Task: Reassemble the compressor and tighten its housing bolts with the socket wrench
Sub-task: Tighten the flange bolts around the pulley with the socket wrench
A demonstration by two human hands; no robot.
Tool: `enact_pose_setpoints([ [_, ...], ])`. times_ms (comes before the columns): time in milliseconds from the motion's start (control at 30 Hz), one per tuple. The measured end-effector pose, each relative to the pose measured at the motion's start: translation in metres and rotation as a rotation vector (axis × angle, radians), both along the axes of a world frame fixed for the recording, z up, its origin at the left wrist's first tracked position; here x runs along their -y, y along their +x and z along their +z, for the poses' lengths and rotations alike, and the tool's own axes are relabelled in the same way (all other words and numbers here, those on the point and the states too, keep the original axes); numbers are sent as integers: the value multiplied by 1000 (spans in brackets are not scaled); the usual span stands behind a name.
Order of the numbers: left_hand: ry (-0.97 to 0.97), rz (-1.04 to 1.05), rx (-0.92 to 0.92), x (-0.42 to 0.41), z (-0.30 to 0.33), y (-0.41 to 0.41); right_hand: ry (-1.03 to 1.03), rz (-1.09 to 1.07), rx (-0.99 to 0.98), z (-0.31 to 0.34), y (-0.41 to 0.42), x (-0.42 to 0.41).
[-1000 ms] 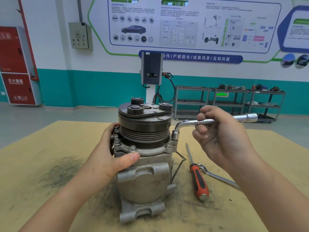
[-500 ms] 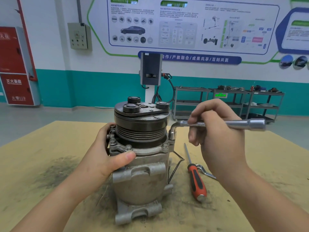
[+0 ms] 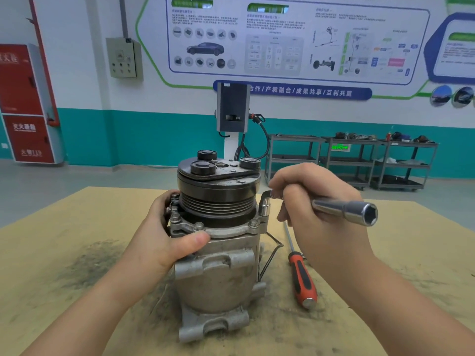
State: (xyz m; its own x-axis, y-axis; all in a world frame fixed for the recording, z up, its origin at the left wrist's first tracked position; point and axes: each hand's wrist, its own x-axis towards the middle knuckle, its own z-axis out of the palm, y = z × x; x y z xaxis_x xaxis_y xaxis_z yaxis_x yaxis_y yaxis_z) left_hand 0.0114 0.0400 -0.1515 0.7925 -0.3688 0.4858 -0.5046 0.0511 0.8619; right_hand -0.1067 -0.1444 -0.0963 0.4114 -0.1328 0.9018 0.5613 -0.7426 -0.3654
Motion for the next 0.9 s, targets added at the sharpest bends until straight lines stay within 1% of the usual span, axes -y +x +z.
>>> enact_pose_setpoints([
  [33,2,-2,6,0,0,0,-2,-23,9,1,0,-1],
  [67,6,-5,10,0,0,0,48,-18,12,3,-1,-1],
  [167,-9,3,-3,2,-1,1,416,128,32,14,-3,7],
  [233,-13,37,-3,4,-2,0,655,197,46,23,-6,16],
  [300,-3,89,-1,7,-4,-1,880,322,39,27,-6,21],
  [367,-17,152,-2,13,-8,-4,1067,433,18,26,-3,20],
  [433,-71,208,-16,22,-9,-10,1195,493,-33,22,-2,16],
  [533,-107,255,-18,34,-12,-24,1266,547,-113,17,0,12],
  [633,-118,257,-44,40,-13,-31,1246,579,-169,15,2,10],
  [767,-174,260,-44,45,-12,-35,1196,607,-187,13,4,7],
  [833,-198,295,-34,51,-13,-39,1192,593,-194,11,5,6],
  [900,-205,376,-25,61,-15,-46,1201,584,-201,8,6,6],
])
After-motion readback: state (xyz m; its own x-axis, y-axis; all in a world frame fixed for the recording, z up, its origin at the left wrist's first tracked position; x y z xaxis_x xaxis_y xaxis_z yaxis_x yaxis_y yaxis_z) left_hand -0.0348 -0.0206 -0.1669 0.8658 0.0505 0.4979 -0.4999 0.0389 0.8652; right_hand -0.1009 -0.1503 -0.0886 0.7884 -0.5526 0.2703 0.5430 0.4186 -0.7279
